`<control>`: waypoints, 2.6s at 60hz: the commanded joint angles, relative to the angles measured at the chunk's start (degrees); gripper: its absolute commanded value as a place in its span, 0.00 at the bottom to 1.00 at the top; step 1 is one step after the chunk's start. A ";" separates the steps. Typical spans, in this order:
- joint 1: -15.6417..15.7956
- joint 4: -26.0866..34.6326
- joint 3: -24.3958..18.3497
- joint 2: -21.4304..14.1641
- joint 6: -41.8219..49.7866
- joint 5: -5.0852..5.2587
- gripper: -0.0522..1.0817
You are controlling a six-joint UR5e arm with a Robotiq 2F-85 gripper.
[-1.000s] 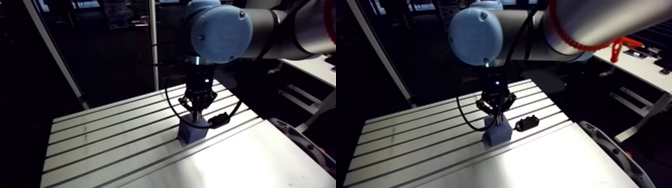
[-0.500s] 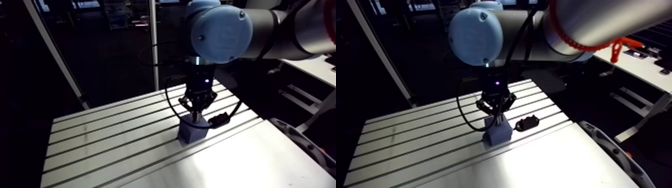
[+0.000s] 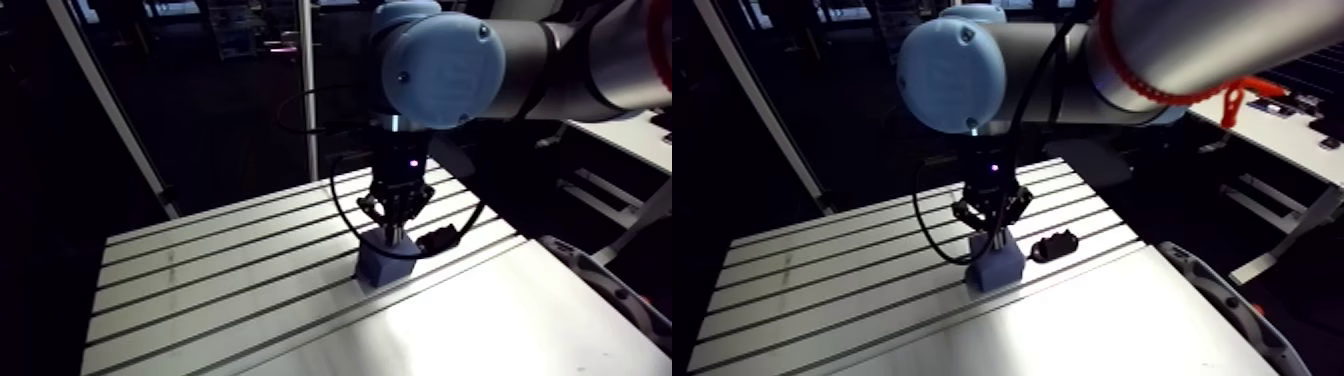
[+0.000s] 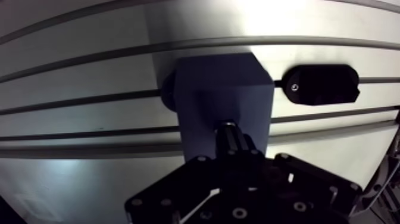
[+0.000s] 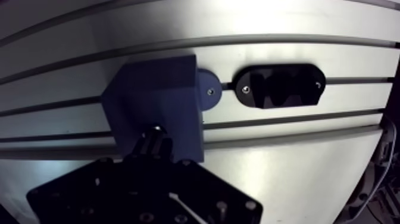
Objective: Pick up the M10 bolt and insert it into the hex recess until seated.
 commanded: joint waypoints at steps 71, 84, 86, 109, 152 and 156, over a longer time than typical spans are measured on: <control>0.14 -0.01 0.13 -0.37 -0.09 0.18 1.00; 0.45 1.23 -1.49 -2.61 -0.09 0.69 1.00; 0.45 1.98 -1.92 -3.06 -0.09 0.86 1.00; 0.62 8.78 -3.76 -7.64 -0.17 0.55 0.05; 5.60 22.80 -16.88 -11.91 1.47 1.42 0.05; 6.13 26.55 -20.93 -11.93 3.22 1.35 0.05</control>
